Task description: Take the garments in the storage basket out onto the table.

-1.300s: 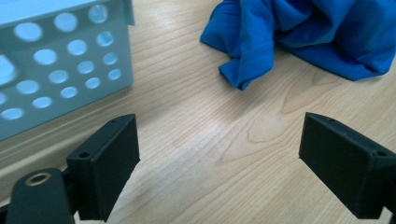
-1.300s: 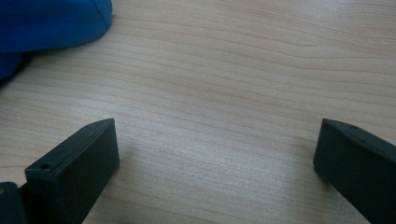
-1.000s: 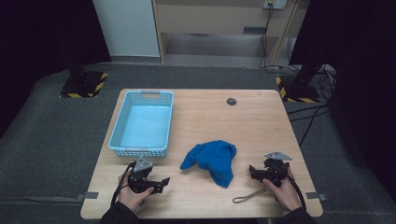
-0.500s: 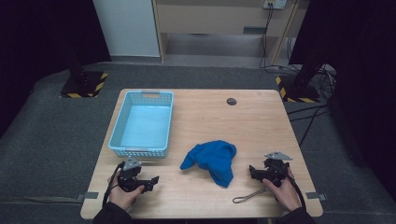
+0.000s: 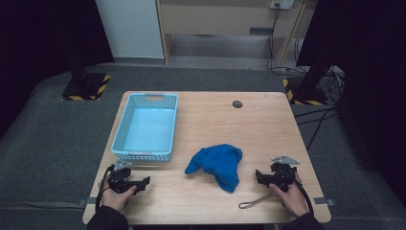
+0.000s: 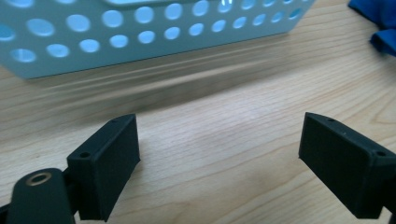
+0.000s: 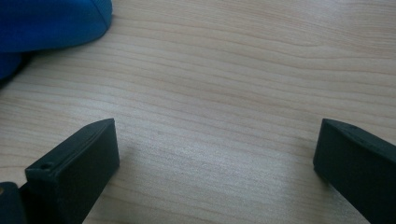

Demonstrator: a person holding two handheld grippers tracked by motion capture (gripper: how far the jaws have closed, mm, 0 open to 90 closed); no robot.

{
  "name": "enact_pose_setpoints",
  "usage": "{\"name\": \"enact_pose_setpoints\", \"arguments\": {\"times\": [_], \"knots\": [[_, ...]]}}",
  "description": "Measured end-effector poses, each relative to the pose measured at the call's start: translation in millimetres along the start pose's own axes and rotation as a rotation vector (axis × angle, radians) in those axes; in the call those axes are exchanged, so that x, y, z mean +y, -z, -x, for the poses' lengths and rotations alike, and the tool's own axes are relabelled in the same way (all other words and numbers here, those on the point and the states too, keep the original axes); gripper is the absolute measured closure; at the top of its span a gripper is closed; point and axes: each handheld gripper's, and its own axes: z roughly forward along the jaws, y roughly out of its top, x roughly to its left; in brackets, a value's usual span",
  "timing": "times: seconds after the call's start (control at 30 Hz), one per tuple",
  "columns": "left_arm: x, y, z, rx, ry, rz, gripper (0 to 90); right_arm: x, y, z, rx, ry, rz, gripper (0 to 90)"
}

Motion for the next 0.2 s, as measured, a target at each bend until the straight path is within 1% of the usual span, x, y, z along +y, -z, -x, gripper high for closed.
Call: {"name": "enact_pose_setpoints", "arguments": {"times": [0.13,0.17,0.2], "knots": [[-1.8,-4.8,-3.2,0.017,0.019,-0.016,9.1,0.0,0.0,0.0,0.0,0.0,0.0,0.4],[-2.1,-6.0,-3.7,0.018,0.023,-0.017,8.8,0.0,0.0,0.0,0.0,0.0,0.0,0.4],[-1.7,-7.5,-4.3,0.028,0.021,-0.007,8.2,0.0,0.0,0.0,0.0,0.0,0.0,0.4]]}}
